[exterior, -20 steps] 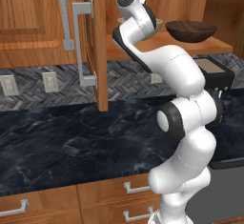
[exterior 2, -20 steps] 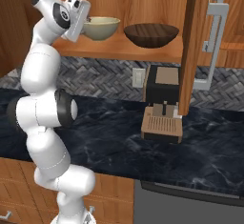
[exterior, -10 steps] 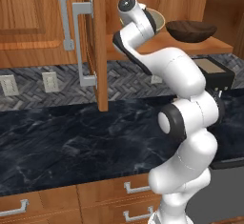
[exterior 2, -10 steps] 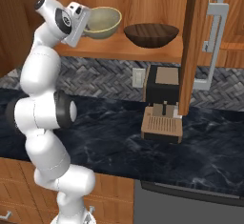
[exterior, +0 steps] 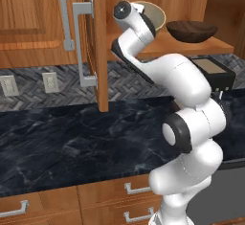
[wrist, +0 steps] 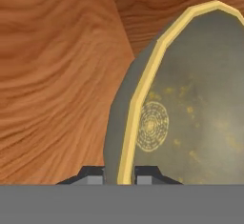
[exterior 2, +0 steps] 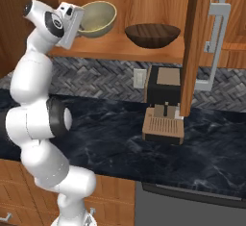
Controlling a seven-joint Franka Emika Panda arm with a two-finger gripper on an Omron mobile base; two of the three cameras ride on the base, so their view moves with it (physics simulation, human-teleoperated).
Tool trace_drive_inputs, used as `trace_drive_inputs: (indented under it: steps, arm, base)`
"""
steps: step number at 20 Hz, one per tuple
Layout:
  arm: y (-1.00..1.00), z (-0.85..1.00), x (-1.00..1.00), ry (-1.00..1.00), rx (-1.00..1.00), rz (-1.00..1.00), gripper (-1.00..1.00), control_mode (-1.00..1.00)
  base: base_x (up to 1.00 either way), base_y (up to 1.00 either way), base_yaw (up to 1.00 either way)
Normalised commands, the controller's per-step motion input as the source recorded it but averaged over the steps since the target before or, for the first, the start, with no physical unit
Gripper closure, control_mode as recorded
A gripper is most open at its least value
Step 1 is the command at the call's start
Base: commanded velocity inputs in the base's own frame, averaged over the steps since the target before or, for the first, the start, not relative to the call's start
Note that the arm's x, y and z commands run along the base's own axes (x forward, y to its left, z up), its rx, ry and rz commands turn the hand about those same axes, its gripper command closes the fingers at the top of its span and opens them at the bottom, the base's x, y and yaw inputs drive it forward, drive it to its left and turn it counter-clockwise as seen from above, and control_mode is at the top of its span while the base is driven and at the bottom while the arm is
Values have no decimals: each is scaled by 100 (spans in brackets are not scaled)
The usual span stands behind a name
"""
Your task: Pick up the bowls from the cabinet and place each bowl in front of a stool on the dining counter.
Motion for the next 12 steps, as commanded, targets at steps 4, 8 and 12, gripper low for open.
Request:
trace_drive_inputs:
  steps: [4,8,12]
  arm:
    - [7,0,-77,-8,-2,0,100,-100]
    - [1,0,-99,4,0,0,100,-100]
    - [-1,0,-100,11,2,0,100,-100]
  base:
    - [0,0,0]
    - [0,0,0]
    - [0,0,0]
